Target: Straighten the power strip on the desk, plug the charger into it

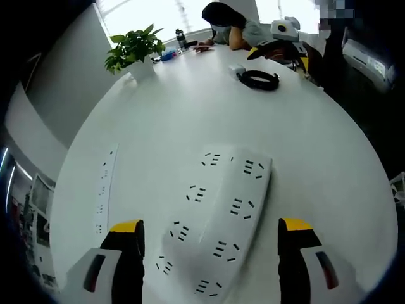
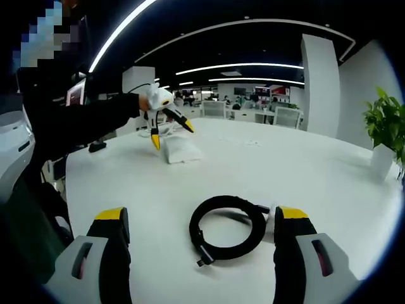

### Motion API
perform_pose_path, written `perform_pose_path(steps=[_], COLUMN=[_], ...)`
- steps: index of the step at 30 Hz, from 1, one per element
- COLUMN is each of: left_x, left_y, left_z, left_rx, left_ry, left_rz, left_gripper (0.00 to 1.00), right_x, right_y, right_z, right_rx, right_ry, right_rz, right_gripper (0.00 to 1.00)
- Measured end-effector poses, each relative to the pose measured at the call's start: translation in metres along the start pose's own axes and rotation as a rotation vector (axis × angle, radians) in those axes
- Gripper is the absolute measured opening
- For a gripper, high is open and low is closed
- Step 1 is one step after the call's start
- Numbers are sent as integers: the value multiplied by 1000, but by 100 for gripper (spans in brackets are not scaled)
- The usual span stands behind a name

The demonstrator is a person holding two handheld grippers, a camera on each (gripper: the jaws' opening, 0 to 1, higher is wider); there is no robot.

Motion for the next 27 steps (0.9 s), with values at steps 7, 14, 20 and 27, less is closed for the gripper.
perform_pose_path(steps=[7,14,20,27], left_x=[4,3,3,4], left_y=[-1,-4,-7,-15], left_z=[-5,-7,-6,-2], left_rx=[17,24,26,30], left_ry=[15,16,4,-16], left_rz=[-30,-61,-94,-138], left_gripper=[84,82,81,80], right_x=[-3,-1,-3,-3], right_y=[1,-3,-4,-6], right_z=[-2,-5,-6,-7], right_rx=[13,25,29,34], right_ry=[0,-4,-3,-9], right_rz=[-13,-6,-8,-8], right_gripper=[94,94,94,94])
Point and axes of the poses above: the point that each gripper's makers call its tool centre point, and the gripper's own axes: y roughly backward along the fingers, x roughly to its left, z roughly out of its top, the point moved 3 cm from there along y, roughly backward along the fingers, and after that the axes turned 5 degrees about -x, right-handed, at the moved point
